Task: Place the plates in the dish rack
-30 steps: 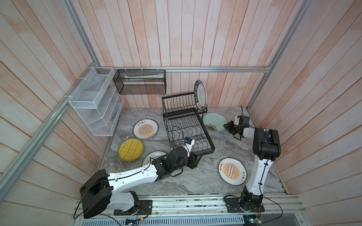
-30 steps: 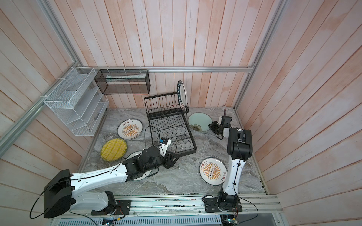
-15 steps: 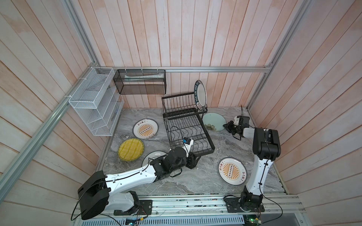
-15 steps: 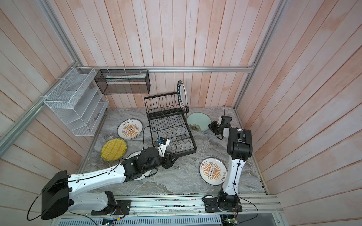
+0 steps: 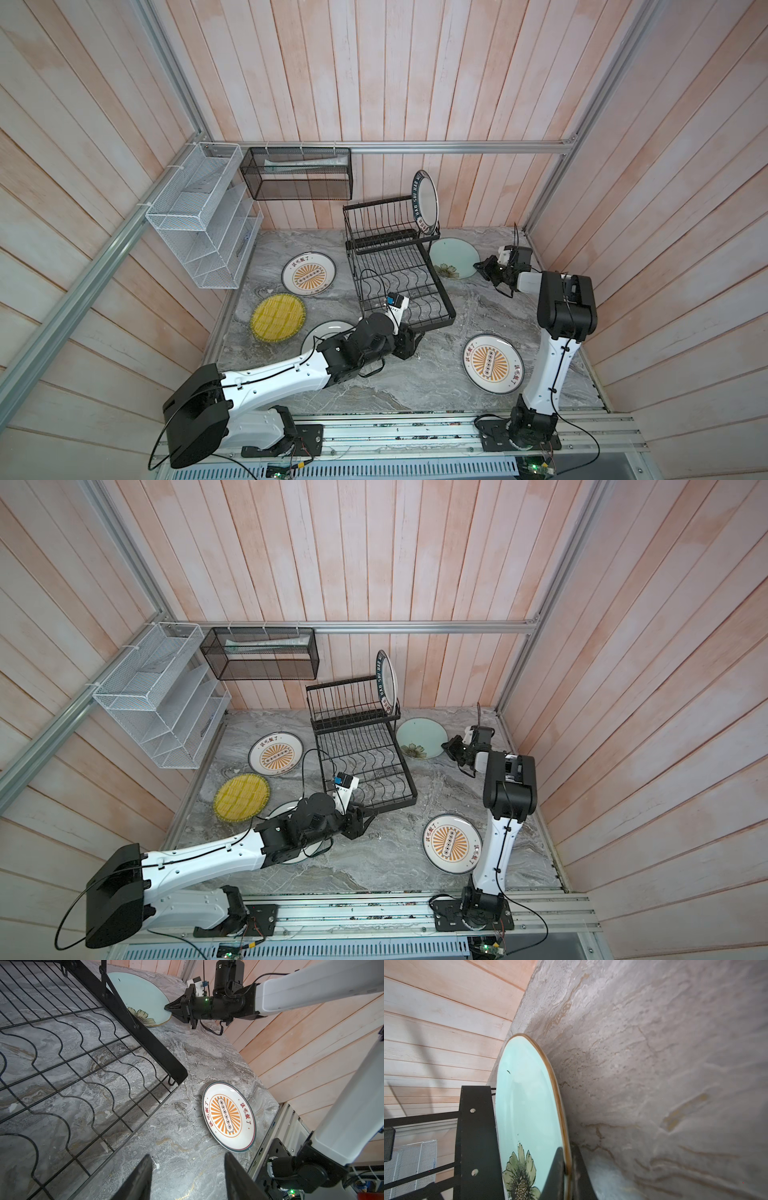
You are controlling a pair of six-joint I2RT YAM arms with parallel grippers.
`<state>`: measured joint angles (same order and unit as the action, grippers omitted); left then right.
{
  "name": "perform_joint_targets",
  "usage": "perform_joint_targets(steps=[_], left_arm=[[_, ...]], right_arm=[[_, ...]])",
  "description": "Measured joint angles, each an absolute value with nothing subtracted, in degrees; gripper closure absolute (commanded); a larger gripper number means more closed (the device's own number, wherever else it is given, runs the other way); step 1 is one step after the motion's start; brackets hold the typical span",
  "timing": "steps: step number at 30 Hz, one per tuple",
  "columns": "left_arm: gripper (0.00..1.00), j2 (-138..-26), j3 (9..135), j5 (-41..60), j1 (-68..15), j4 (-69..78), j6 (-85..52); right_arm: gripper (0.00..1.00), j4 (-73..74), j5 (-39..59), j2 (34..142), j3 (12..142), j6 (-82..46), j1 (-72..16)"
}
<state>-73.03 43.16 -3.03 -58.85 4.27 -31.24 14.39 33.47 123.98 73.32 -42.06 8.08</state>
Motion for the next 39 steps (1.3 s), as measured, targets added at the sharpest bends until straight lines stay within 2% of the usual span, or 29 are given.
perform_joint_targets(steps=[26, 39], left_arm=[[0.43, -74.7, 46.8, -2.0, -58.9, 3.7, -30.8], [0.40, -71.2, 50.3, -5.0, -56.9, -2.4, -26.7]], right_arm=[[1.00, 15.1, 37.5, 115.7, 63.3, -39.6, 17.7], [1.00, 15.2, 38.7, 107.9, 59.1, -38.4, 18.2]])
